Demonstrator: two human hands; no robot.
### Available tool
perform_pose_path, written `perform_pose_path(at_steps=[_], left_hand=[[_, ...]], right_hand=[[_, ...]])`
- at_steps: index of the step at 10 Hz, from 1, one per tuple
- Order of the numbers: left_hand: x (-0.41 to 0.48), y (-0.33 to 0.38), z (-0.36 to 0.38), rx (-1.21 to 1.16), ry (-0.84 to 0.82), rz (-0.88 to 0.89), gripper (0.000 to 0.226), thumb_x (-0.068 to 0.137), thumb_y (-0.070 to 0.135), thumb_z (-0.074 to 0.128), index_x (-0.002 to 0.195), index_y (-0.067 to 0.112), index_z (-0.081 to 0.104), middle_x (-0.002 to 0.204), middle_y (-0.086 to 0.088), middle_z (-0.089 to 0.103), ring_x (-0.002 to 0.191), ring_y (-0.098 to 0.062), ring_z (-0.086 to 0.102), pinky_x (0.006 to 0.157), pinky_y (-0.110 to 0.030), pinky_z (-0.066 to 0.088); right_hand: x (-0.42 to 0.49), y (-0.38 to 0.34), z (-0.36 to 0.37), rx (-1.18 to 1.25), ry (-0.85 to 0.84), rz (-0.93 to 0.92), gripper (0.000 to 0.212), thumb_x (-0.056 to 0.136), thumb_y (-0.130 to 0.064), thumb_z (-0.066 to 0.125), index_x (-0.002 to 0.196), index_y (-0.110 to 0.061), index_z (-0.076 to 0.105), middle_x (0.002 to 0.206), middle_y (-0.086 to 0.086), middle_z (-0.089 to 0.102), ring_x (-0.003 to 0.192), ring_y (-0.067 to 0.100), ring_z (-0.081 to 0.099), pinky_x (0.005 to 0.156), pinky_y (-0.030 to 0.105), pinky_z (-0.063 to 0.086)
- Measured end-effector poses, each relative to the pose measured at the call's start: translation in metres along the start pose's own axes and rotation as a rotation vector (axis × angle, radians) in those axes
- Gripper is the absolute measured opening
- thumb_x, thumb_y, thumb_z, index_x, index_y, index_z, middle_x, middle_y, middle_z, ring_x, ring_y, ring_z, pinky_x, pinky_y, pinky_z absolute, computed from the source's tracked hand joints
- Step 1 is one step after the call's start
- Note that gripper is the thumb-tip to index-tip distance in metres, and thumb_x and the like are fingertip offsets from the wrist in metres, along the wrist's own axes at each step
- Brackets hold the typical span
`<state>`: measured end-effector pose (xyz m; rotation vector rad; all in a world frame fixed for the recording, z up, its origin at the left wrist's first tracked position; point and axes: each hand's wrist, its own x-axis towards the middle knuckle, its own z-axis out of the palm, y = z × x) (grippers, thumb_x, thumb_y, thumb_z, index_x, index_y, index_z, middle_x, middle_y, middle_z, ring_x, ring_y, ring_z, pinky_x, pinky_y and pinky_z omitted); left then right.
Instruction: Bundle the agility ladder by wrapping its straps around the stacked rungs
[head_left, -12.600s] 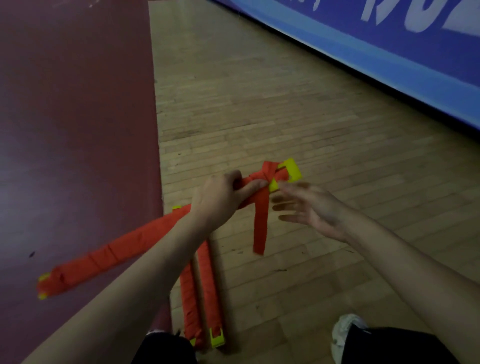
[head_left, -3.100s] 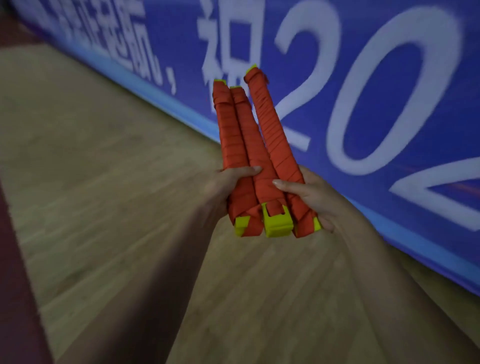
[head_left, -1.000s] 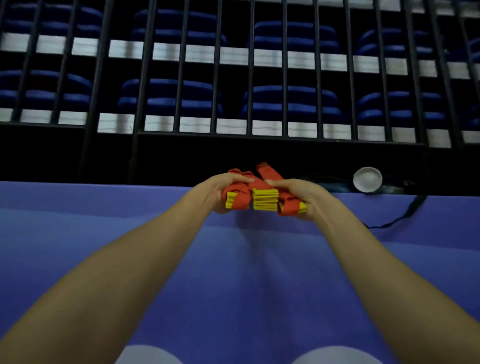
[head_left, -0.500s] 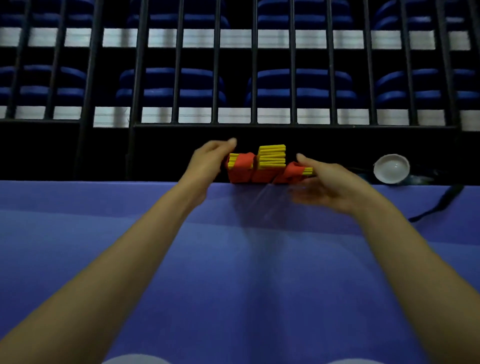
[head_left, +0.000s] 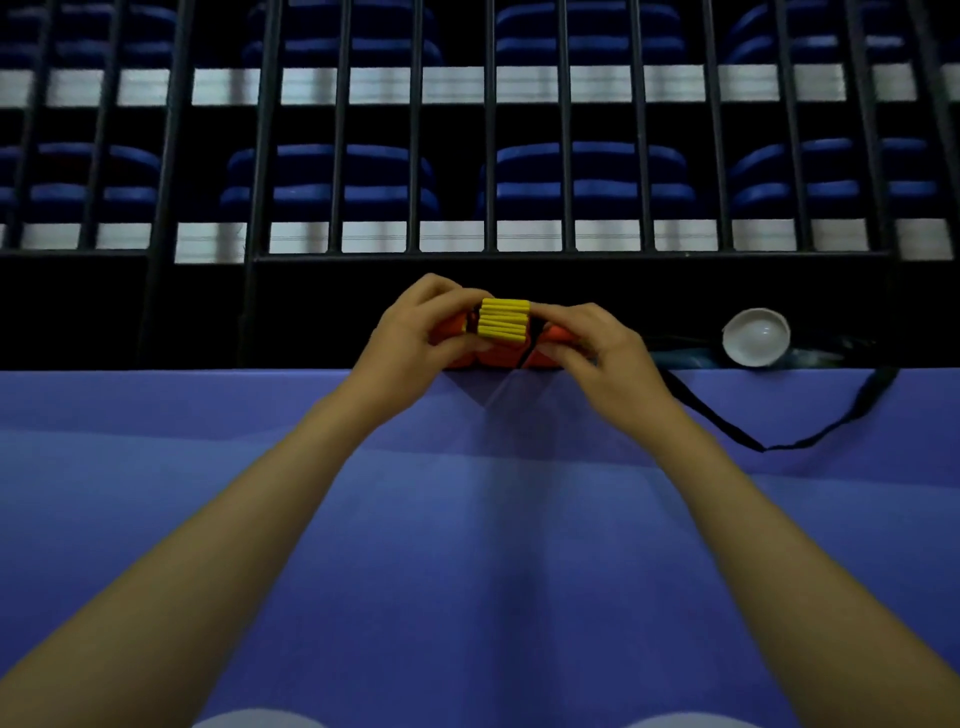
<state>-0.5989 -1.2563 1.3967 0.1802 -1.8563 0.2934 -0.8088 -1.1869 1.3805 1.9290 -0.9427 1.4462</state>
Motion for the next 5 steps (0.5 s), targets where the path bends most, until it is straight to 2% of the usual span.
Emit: perform_pose_path(at_steps=[1, 2, 3, 4, 5], left_hand=[[-0.002, -0.011, 0.010, 0.073, 0.009, -0.059, 0.047, 0.078, 0.032, 0.067, 0.123, 0.017, 0.065, 0.104, 0.004, 0.048, 0.096, -0.017, 0.055, 0.087, -0.035, 0.049], [-0.005, -0.009, 0.017, 0.117, 0.045, -0.127, 0.048, 0.075, 0.038, 0.068, 0.119, 0.022, 0.068, 0.098, 0.006, 0.044, 0.089, -0.016, 0.052, 0.079, -0.044, 0.051], [-0.004, -0.004, 0.013, 0.106, -0.004, -0.181, 0.048, 0.076, 0.031, 0.078, 0.120, 0.019, 0.067, 0.100, 0.003, 0.043, 0.091, -0.017, 0.051, 0.082, -0.045, 0.050], [-0.013, 0.012, 0.000, 0.151, -0.139, -0.184, 0.064, 0.075, 0.019, 0.081, 0.133, 0.020, 0.056, 0.117, -0.003, 0.044, 0.108, -0.023, 0.050, 0.094, -0.046, 0.046], [-0.022, 0.025, -0.023, 0.165, -0.163, -0.187, 0.074, 0.075, 0.014, 0.080, 0.141, 0.019, 0.046, 0.129, -0.009, 0.042, 0.119, -0.027, 0.045, 0.102, -0.042, 0.041]], right_hand=[[0.004, 0.014, 0.008, -0.025, -0.046, 0.028, 0.040, 0.088, -0.005, 0.063, 0.126, -0.021, 0.063, 0.107, -0.002, 0.057, 0.101, 0.013, 0.058, 0.092, 0.012, 0.040], [0.003, 0.021, 0.014, -0.060, -0.054, 0.087, 0.033, 0.090, -0.008, 0.062, 0.122, -0.019, 0.065, 0.113, 0.002, 0.060, 0.104, 0.016, 0.058, 0.092, 0.013, 0.041], [0.003, 0.018, 0.015, -0.069, -0.052, 0.159, 0.031, 0.091, -0.009, 0.061, 0.119, -0.019, 0.066, 0.116, 0.002, 0.060, 0.106, 0.019, 0.059, 0.093, 0.027, 0.046], [-0.002, 0.001, 0.011, -0.103, -0.081, 0.215, 0.035, 0.091, -0.005, 0.060, 0.125, -0.013, 0.062, 0.125, 0.007, 0.060, 0.114, 0.023, 0.057, 0.094, 0.018, 0.039], [-0.007, -0.020, -0.007, -0.126, -0.088, 0.289, 0.047, 0.089, -0.008, 0.064, 0.135, -0.013, 0.053, 0.134, 0.010, 0.054, 0.122, 0.023, 0.052, 0.092, 0.011, 0.031]])
